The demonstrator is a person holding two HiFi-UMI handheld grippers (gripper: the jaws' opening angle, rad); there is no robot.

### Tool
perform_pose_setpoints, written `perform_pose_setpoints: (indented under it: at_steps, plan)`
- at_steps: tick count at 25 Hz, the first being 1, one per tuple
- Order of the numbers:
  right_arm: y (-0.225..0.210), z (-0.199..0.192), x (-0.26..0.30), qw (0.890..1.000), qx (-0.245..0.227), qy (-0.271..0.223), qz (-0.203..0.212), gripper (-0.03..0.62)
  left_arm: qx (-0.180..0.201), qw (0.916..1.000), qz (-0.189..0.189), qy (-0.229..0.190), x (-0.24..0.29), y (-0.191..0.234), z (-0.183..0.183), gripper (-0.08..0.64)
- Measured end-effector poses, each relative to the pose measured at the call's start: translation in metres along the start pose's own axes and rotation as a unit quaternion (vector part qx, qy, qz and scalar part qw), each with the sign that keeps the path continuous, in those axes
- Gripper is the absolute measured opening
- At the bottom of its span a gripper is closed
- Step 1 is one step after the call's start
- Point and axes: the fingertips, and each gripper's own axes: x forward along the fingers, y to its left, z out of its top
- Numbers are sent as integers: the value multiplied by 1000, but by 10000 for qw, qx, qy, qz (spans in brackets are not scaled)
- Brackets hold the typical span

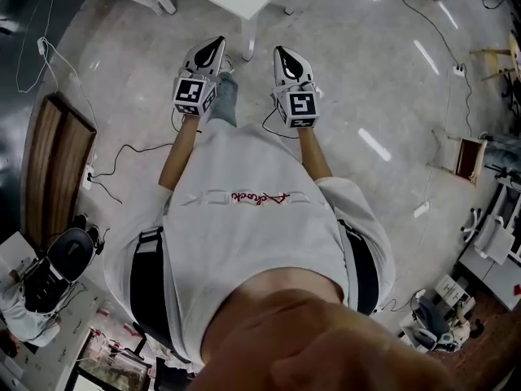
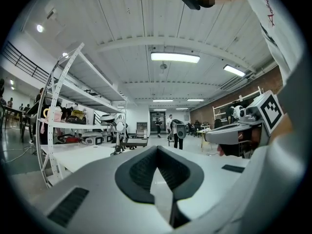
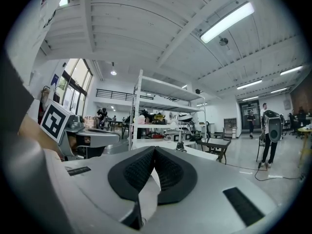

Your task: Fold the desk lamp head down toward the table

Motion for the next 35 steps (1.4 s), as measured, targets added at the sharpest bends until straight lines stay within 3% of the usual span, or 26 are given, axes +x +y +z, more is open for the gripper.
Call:
perform_pose_setpoints:
  at_steps: [22, 35]
  plan:
    - [-72, -10, 178, 9994, -151, 286, 129, 23, -192, 9998, 42, -17, 159, 132, -7, 26]
    - [-130, 36, 308, 9995, -266, 135, -122, 23, -185, 9997, -141, 48, 267, 224, 19, 26]
